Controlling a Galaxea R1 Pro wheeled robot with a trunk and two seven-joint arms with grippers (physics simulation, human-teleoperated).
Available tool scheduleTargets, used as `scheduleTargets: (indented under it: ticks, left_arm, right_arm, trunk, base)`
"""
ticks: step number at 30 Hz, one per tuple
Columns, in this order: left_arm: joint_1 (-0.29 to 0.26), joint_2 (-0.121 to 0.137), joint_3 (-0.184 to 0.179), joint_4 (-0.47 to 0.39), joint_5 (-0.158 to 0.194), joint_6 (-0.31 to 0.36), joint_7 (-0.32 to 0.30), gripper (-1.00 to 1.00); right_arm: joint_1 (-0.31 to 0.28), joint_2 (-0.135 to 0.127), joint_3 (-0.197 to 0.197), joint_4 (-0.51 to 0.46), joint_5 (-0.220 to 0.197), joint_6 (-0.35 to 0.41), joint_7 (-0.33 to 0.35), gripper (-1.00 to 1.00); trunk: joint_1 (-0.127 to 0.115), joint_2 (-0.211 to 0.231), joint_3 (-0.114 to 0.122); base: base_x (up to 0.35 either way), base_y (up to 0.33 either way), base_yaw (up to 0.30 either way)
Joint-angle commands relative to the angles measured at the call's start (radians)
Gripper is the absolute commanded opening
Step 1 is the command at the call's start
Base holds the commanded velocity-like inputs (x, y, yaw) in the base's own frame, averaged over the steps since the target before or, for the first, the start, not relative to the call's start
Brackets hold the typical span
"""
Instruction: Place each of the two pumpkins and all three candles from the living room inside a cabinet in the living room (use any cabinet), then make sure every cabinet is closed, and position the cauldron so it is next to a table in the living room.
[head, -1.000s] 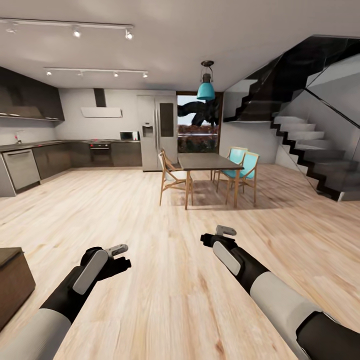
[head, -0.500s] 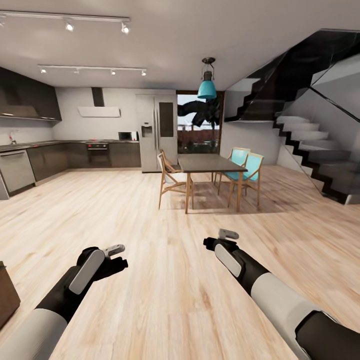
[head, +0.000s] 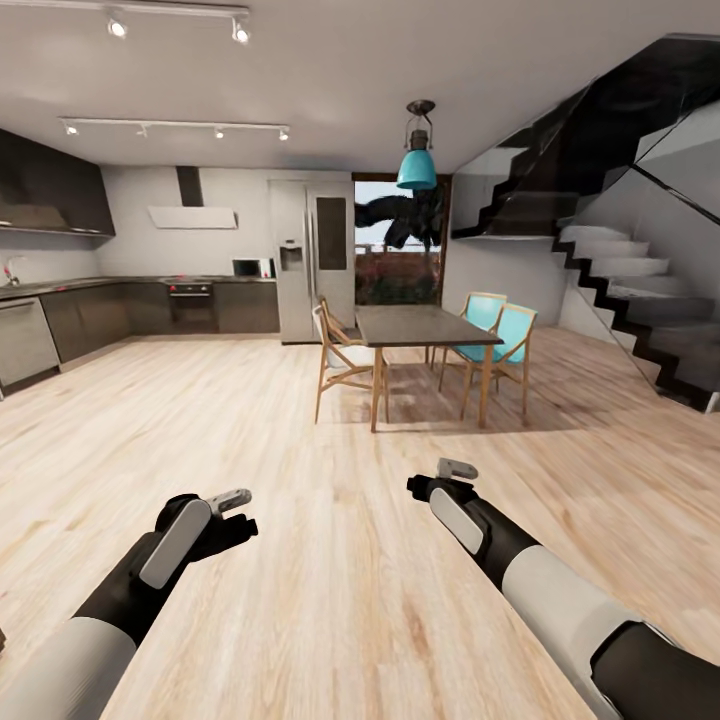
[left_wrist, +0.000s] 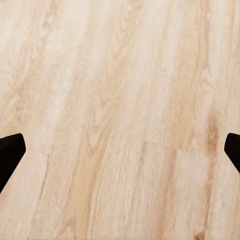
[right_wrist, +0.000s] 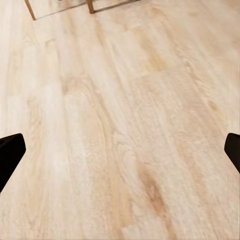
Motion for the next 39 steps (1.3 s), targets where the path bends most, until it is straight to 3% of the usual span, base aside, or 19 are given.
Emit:
scheduleTargets:
  ticks: [1,21,29,32,35,39]
  left_arm:
    - [-0.001,0.001,-0.003,-0.001,0.01,0.0,0.01,1.0]
    - [-0.001,0.003,-0.004,0.0,0.01,0.0,0.008,1.0]
    - [-0.009,0.006,-0.004,0.052,0.004,0.002,-0.07,1.0]
    - [-0.013,0.003,-0.011,0.071,0.002,0.002,-0.079,1.0]
    - [-0.012,0.008,-0.015,0.105,-0.001,-0.001,-0.082,1.0]
    - [-0.006,0.007,-0.016,0.169,-0.002,-0.008,-0.082,1.0]
  right_arm:
    - [-0.001,-0.001,0.005,-0.001,-0.006,0.002,-0.006,1.0]
    - [-0.001,0.001,0.005,0.001,-0.004,-0.001,0.023,1.0]
    - [-0.001,-0.004,0.007,0.022,-0.011,0.045,0.03,1.0]
    - [0.001,-0.016,0.008,0.049,-0.012,0.056,0.031,1.0]
    - [0.009,-0.053,0.008,0.071,-0.019,0.062,0.034,1.0]
    - [0.035,-0.083,0.008,0.08,-0.026,0.066,0.057,1.0]
  trunk:
    - [0.0,-0.001,-0.003]
    - [0.0,-0.001,-0.036]
    - [0.0,-0.001,-0.049]
    - [0.0,-0.001,-0.054]
    - [0.0,-0.001,-0.059]
    - [0.0,-0.001,-0.065]
  base:
    - [0.334,0.0,0.0]
    - [0.327,0.0,0.0]
    - [0.325,0.0,0.0]
    - [0.327,0.0,0.0]
    - [0.271,0.0,0.0]
    - [0.196,0.0,0.0]
